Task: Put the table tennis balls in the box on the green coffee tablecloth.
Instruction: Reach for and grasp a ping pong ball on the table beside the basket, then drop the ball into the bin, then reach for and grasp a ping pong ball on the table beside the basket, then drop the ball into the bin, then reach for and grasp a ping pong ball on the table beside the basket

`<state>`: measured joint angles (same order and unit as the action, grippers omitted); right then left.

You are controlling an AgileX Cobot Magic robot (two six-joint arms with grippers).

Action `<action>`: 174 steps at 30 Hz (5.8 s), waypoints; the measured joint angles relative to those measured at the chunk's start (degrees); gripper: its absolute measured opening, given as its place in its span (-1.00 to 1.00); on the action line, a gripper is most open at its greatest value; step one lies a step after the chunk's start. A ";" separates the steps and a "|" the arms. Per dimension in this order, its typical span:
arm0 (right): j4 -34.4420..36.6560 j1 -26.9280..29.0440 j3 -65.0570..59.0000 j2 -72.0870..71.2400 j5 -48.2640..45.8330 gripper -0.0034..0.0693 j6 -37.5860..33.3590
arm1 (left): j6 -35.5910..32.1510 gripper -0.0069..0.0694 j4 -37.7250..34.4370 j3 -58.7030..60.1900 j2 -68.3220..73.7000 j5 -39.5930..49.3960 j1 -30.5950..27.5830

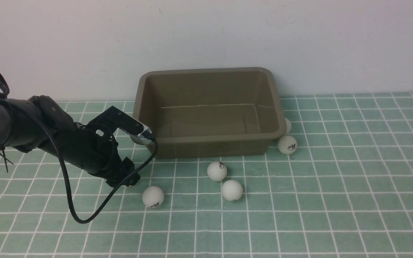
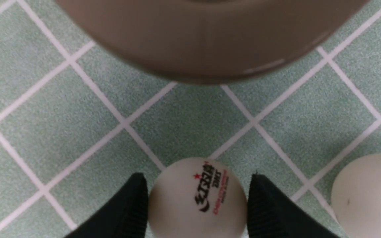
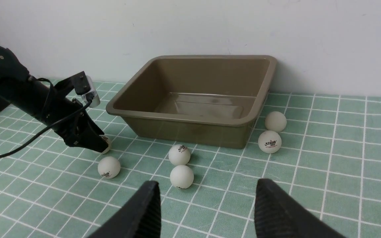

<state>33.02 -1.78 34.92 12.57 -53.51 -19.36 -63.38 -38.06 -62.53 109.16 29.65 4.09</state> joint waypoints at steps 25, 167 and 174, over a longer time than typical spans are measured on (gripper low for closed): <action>0.18 0.00 0.00 0.00 1.44 0.07 -1.30 | -31.98 0.08 -39.63 -9.41 -1.64 4.58 1.13; 2.10 0.00 -0.13 0.00 -0.11 0.07 -6.13 | -17.00 0.13 -26.50 -8.14 -18.42 -3.04 7.41; 2.14 0.00 -0.13 0.00 0.18 0.07 -8.08 | 13.29 -0.02 -12.99 -8.20 -23.52 23.04 7.53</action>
<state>35.17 -1.78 34.79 12.57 -53.34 -27.44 -50.09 -51.05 -70.74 85.64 52.68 11.61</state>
